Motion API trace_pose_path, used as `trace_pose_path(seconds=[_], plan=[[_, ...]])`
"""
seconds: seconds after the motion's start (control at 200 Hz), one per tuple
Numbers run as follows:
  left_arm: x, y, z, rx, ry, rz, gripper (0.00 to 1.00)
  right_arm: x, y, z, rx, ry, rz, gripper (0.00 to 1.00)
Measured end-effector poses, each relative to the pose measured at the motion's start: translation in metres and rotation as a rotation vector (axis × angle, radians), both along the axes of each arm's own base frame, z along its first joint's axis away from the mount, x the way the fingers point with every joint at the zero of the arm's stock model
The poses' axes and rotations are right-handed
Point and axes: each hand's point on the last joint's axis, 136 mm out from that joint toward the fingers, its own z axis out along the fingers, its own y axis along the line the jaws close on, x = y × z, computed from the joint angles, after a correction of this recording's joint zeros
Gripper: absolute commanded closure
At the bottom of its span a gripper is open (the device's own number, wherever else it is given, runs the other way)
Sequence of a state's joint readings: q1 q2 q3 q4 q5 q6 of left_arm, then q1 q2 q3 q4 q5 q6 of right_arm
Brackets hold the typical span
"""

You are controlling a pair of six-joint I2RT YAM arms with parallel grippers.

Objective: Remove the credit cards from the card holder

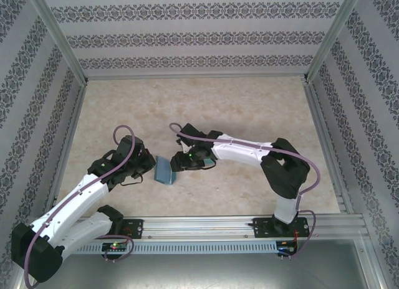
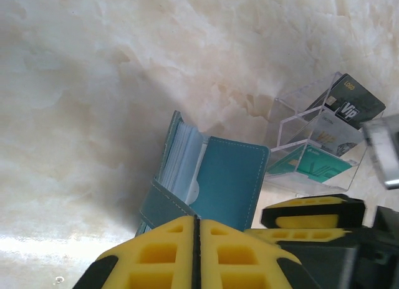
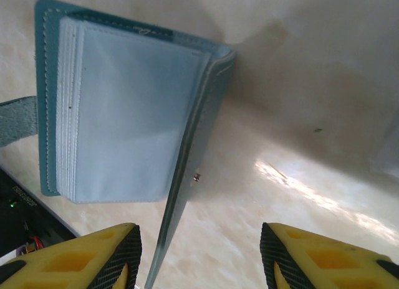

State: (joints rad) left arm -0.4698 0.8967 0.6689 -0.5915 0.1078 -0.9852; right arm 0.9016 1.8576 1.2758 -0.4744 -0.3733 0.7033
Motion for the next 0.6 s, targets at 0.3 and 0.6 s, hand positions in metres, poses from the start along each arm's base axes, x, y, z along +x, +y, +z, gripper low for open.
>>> trace_pose_path(seconds=[0.3,0.6], plan=[[0.000,0.000,-0.001,0.000,0.003,0.002,1.00,0.001,0.015,0.004,0.027,0.008,0.022,0.79],[-0.007,0.011,-0.009,0.061,0.036,0.016,1.00,0.001,-0.007,-0.017,-0.020,0.032,-0.014,1.00]])
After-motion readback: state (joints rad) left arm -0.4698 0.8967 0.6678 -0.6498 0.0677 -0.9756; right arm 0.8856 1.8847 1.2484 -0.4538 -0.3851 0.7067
